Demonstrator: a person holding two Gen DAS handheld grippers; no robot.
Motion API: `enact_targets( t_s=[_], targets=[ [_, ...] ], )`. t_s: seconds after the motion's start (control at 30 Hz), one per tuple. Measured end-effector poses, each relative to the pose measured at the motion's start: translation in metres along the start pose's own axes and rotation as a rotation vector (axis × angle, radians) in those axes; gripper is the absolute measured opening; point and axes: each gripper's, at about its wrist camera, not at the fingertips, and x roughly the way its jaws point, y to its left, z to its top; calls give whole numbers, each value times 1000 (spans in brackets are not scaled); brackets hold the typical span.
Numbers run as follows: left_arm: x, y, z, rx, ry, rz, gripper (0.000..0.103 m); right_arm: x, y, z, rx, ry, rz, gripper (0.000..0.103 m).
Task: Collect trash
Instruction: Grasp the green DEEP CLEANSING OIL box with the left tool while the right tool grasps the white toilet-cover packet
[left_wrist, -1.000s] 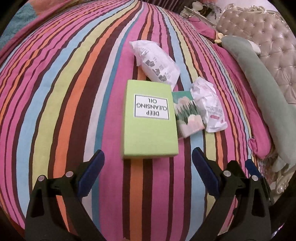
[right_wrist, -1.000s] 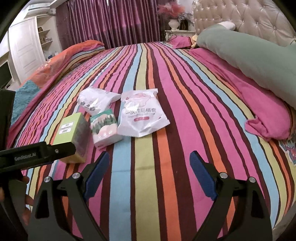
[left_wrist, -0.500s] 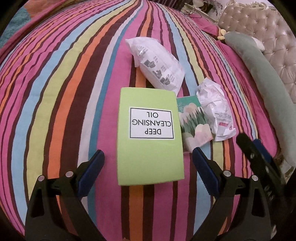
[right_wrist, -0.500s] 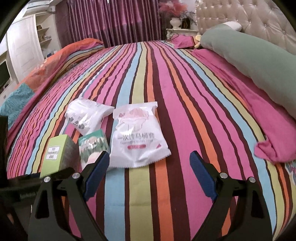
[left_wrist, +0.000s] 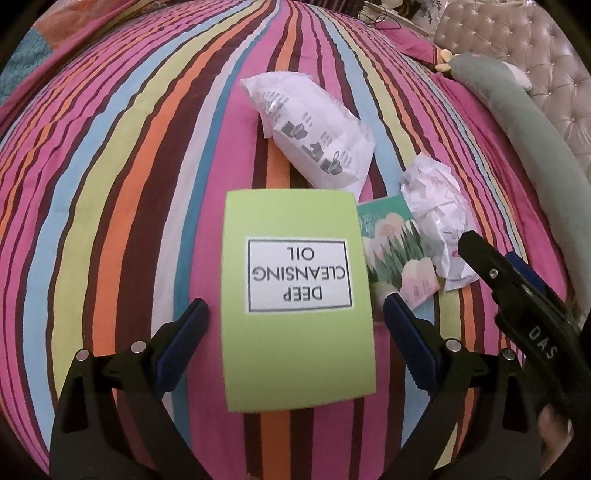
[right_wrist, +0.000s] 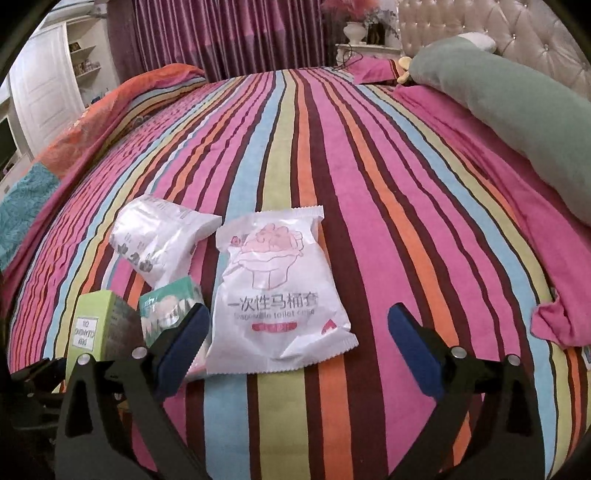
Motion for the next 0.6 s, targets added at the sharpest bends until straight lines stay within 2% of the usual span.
enact_targets(
  t_s=[0.2,0.43,0.6],
  targets=[
    [2,-2,4,18,-6,11,93,15,-1,10,12,37,30,93],
    [5,-4,8,20,-14,14,93,26,5,17,-47,41,7,95],
    [5,-5,10,20,-17,32,93,37,4,22,-42,62,21,95]
  ],
)
